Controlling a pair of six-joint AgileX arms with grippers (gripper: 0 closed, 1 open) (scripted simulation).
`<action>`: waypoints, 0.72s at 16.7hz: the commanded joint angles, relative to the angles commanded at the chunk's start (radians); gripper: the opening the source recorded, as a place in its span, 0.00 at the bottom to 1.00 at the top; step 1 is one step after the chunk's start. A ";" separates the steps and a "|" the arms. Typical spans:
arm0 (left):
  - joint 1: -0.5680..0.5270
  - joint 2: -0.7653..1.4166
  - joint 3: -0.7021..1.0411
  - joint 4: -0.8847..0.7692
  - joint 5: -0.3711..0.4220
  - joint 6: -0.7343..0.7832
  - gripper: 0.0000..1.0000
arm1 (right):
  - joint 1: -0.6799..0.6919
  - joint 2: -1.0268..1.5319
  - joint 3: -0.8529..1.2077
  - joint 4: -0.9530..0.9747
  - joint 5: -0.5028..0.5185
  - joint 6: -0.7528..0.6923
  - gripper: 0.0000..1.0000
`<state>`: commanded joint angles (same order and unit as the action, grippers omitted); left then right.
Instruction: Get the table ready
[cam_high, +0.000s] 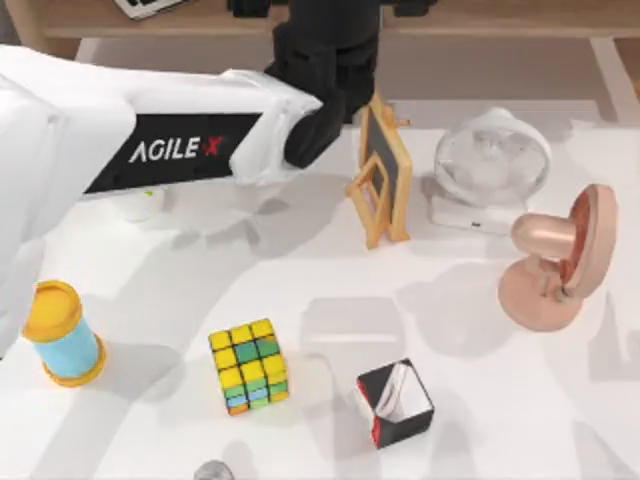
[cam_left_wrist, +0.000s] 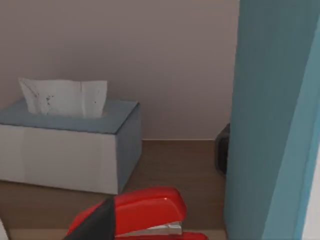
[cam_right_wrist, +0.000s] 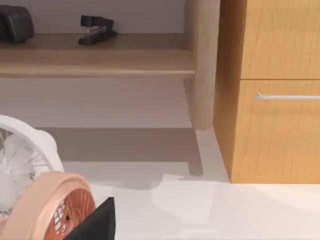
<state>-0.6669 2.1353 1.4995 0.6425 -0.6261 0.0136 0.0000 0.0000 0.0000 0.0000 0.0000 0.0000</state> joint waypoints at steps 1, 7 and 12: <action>-0.014 0.044 0.033 0.015 -0.013 0.000 1.00 | 0.000 0.000 0.000 0.000 0.000 0.000 1.00; -0.039 0.115 0.091 0.042 -0.036 -0.002 1.00 | 0.000 0.000 0.000 0.000 0.000 0.000 1.00; -0.029 0.130 0.119 0.028 -0.027 -0.002 1.00 | 0.000 0.000 0.000 0.000 0.000 0.000 1.00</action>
<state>-0.6962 2.2656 1.6187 0.6706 -0.6526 0.0113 0.0000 0.0000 0.0000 0.0000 0.0000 0.0000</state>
